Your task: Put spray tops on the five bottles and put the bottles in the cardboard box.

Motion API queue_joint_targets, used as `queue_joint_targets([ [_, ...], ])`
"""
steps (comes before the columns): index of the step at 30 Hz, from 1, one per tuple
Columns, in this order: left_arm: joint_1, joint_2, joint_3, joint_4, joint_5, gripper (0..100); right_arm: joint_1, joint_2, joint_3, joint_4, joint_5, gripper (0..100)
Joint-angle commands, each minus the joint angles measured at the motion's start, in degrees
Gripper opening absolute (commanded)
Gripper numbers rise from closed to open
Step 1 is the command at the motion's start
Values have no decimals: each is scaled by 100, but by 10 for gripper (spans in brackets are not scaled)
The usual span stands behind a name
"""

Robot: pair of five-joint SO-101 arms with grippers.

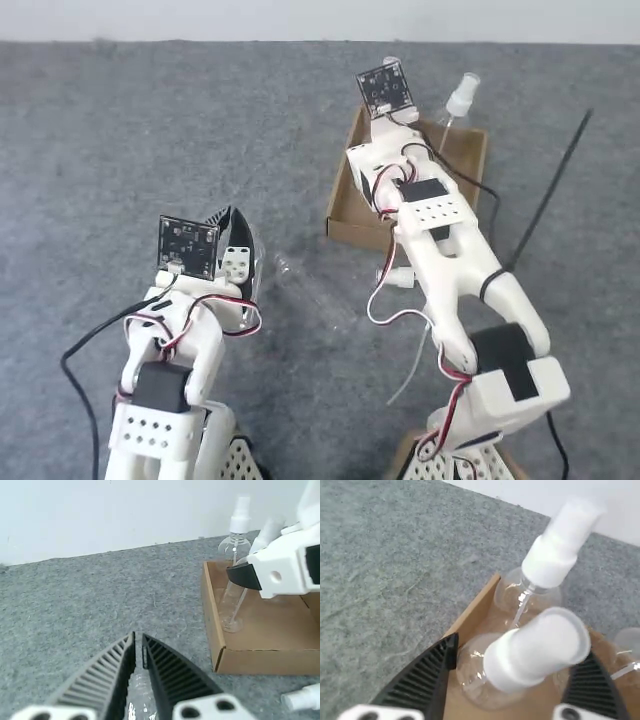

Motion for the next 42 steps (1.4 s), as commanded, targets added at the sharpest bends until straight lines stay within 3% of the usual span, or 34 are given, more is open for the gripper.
queue_joint_targets([
  [1, -35, 70, -40, -114, 35, 13, -22, -505, -387, 101, -18, 330],
  [7, -35, 79, -40, -114, 35, 13, -4, -725, -703, 242, -18, 330],
  [17, -35, 79, -40, -114, 35, 13, -22, -2009, -1530, 2193, -18, 330],
  [35, -26, 97, 13, -114, 44, 13, 145, -3600, -958, 7222, 193, 330],
  [38, 149, 97, 13, -88, 44, 13, 453, -3890, -281, 7248, 888, 329],
  [42, 281, 97, 13, 9, 35, 13, 646, -4233, 941, 6835, 932, 329],
])
